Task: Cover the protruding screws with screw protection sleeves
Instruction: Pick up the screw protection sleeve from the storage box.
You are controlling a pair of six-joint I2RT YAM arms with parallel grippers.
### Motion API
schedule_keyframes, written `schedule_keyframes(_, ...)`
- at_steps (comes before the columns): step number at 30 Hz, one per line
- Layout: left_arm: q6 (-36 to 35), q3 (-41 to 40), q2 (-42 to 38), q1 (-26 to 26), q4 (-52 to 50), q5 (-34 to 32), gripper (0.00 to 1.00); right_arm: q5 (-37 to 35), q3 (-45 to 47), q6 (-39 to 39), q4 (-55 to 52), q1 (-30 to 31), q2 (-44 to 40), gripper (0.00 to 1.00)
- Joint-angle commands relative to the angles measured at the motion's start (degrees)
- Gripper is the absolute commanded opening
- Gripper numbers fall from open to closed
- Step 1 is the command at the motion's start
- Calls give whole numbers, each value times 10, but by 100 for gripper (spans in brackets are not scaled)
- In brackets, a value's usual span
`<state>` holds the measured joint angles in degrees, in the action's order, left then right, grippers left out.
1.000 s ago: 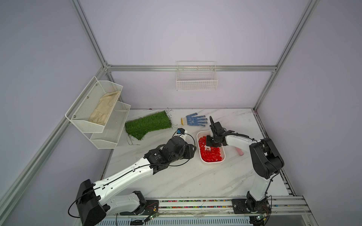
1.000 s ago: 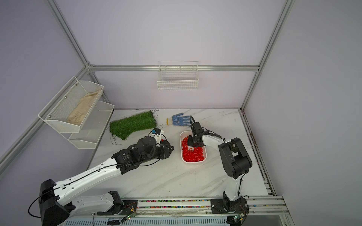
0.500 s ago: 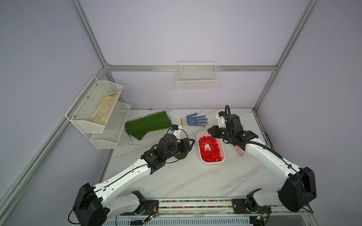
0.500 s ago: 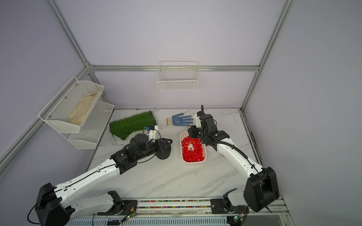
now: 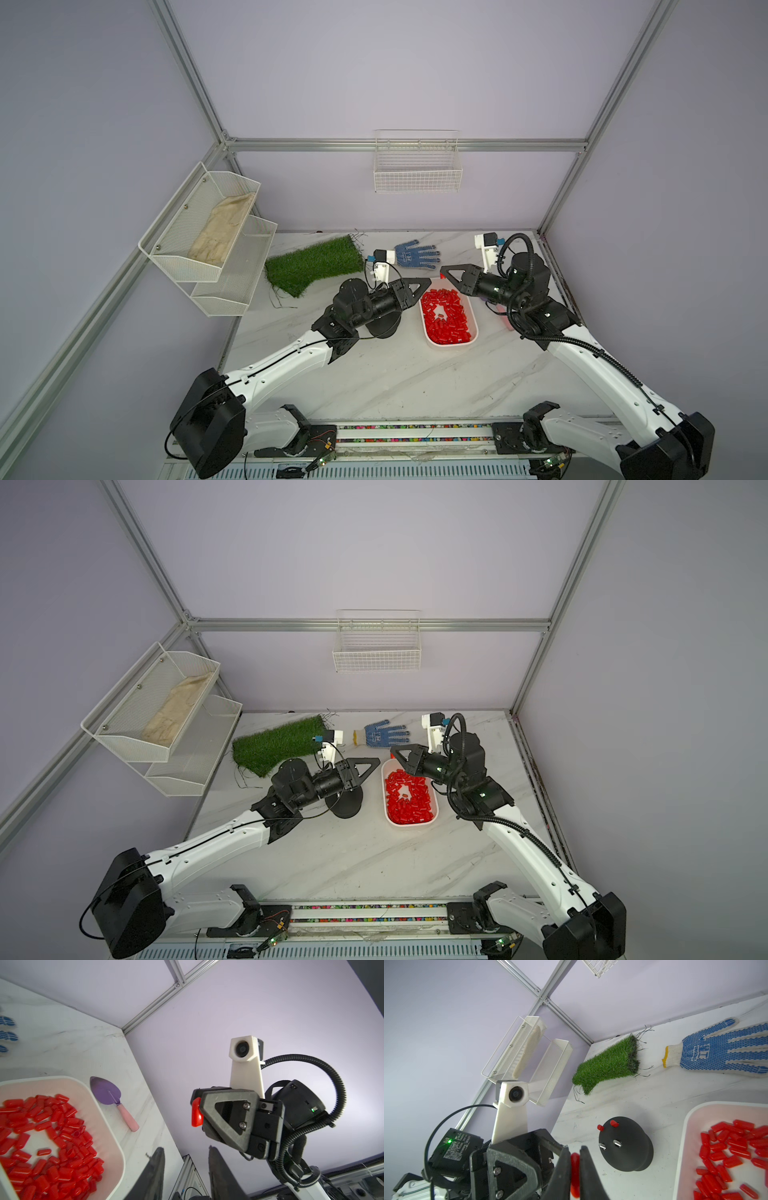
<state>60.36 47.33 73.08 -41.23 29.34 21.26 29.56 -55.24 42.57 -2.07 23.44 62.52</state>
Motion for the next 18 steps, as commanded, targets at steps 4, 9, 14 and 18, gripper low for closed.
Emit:
schedule_keyframes(4, -4, -4, 8, -16, 86, 24, 36, 37, 20, 78, 97, -2, -16, 13)
schedule_keyframes(9, -8, -1, 11, -16, 88, 17, 45, 49, 28, 92, 114, -2, -18, 13)
schedule_keyframes(14, -18, 12, 16, -16, 85, 14, 44, 60, 38, 107, 130, -2, -21, 13)
schedule_keyframes(18, -22, 30, 27, -16, 80, 24, 39, 66, 43, 117, 143, -2, -21, 13)
